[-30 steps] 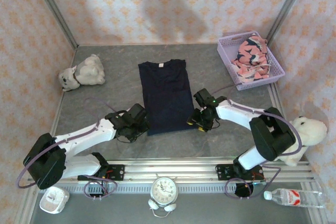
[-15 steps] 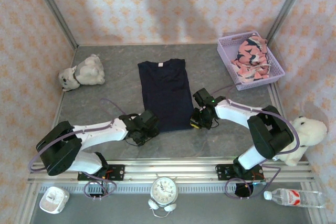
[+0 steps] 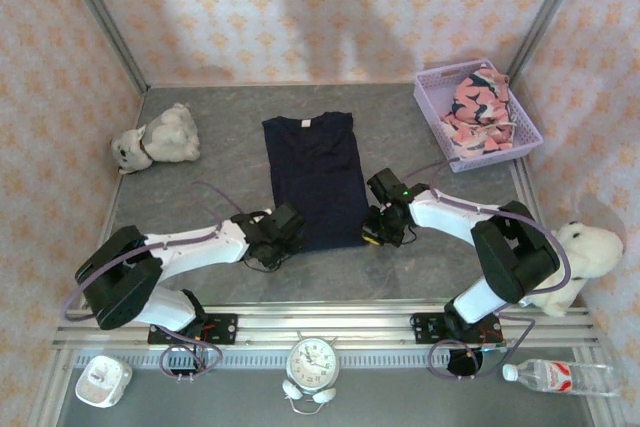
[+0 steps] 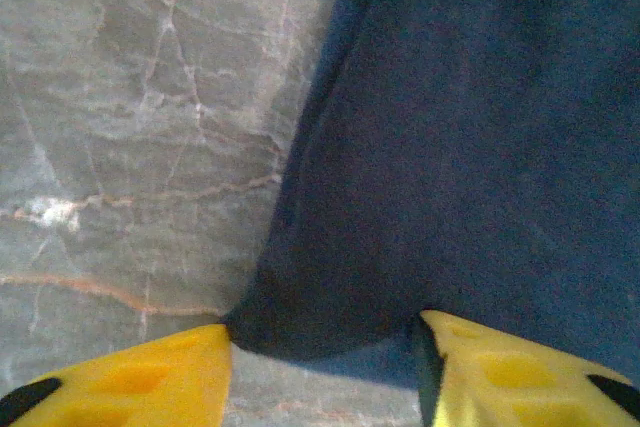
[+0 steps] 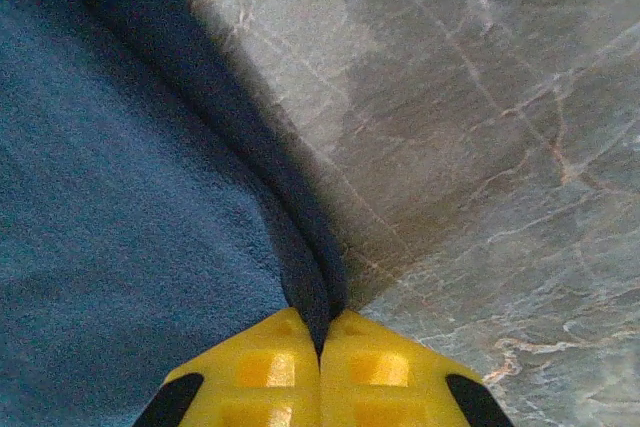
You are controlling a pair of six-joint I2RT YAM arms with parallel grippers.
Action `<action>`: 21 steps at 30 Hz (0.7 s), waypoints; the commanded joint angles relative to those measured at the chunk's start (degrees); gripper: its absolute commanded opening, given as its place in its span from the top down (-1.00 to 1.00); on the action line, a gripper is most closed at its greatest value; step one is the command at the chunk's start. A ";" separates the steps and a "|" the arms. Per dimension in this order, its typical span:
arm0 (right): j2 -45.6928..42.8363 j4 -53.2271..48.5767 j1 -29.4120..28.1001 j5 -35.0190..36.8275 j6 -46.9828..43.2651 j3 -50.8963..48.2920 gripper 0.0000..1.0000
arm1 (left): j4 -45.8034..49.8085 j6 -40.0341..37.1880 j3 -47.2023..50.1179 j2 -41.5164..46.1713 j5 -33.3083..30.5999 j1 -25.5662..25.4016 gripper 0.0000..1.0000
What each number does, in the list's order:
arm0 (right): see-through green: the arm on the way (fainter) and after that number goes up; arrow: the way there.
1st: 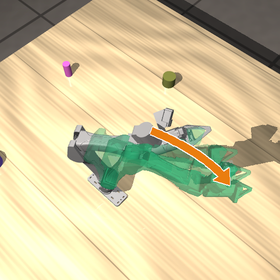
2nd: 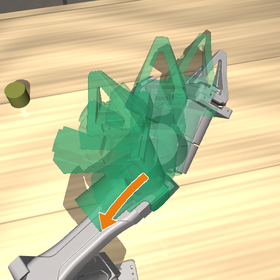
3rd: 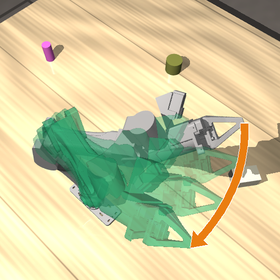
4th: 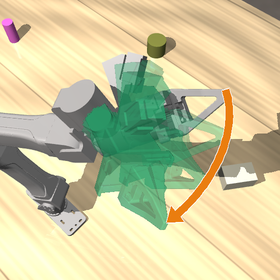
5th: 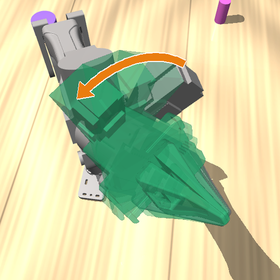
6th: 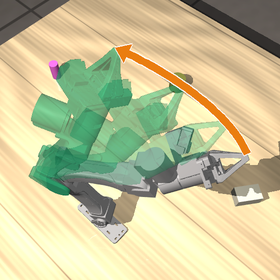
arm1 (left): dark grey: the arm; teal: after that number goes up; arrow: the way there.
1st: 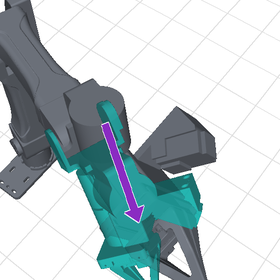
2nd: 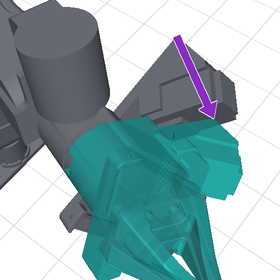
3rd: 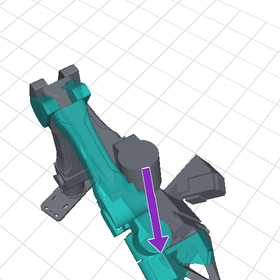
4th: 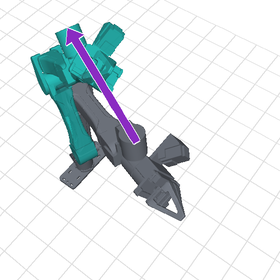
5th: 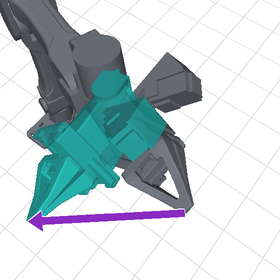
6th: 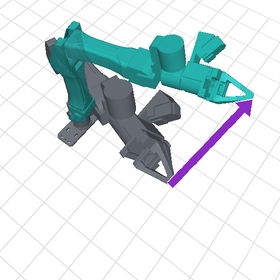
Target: Fold and stack the mixed laundry pile
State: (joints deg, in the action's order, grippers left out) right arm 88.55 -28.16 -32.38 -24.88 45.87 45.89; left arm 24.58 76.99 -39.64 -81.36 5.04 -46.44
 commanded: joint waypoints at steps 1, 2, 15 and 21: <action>0.83 -0.39 -0.91 1.93 -0.25 1.64 1.00 | -1.62 -0.28 -0.14 -3.06 -2.26 0.68 0.16; 1.00 -0.62 -0.97 1.80 -0.36 1.89 1.00 | -1.63 -0.72 -0.63 -3.67 -1.83 0.67 0.24; -8.81 -14.45 -10.96 5.24 -1.53 1.75 1.00 | 10.33 -2.26 1.04 6.23 -2.02 -3.56 1.00; -19.48 -17.36 -12.79 4.85 4.20 1.70 1.00 | 17.37 -0.32 -1.89 15.23 -4.49 -4.15 1.00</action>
State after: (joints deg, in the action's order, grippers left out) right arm 72.99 -41.06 -45.08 -21.65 46.81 47.35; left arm 35.14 75.20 -39.40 -69.60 4.84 -50.65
